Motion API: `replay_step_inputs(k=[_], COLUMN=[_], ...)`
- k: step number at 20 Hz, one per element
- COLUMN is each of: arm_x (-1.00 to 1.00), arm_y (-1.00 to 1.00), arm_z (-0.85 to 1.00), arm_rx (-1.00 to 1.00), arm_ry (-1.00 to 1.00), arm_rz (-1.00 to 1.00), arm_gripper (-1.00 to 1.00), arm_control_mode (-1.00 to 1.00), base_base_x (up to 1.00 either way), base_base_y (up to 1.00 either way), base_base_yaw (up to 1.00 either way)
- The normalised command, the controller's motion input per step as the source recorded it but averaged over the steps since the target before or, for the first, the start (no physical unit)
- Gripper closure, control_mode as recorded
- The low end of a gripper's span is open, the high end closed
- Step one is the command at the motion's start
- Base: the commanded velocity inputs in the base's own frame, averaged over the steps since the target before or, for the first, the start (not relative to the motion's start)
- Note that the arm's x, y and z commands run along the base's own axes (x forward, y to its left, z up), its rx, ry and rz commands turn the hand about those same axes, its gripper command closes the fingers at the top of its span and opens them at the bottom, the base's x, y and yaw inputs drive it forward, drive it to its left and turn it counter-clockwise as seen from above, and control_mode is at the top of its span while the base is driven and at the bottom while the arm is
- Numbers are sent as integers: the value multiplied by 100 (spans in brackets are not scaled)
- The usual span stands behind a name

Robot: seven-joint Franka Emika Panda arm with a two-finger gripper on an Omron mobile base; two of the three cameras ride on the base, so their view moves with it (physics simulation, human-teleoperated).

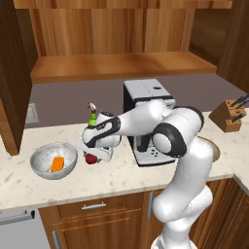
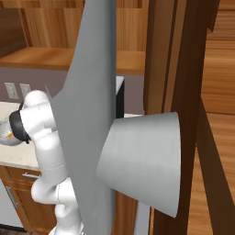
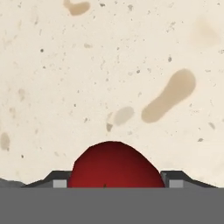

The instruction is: Pick both bowls and place them on the counter. Then place the cheese in one bowl and place the tomato in the other bowl.

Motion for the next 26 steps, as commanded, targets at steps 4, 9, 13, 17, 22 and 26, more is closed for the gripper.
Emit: replay_step_inputs(k=[4, 9, 13, 17, 22, 26], arm_x=[-55, -52, -53, -53, -54, -57], arm_y=[-37, -37, -37, -42, -43, -48], arm_z=[15, 27, 34, 35, 28, 23], arm_rx=[0, 0, 0, 0, 0, 0], arm_ry=[-1, 0, -4, -3, -4, -11], arm_rz=[0, 1, 4, 4, 2, 3], arm_gripper=[100, 100, 100, 100, 100, 100], arm_control_mode=[-100, -100, -100, -100, -100, -100], base_base_x=[0, 0, 0, 0, 0, 0], base_base_y=[0, 0, 0, 0, 0, 0], base_base_yaw=[0, 0, 0, 0, 0, 0])
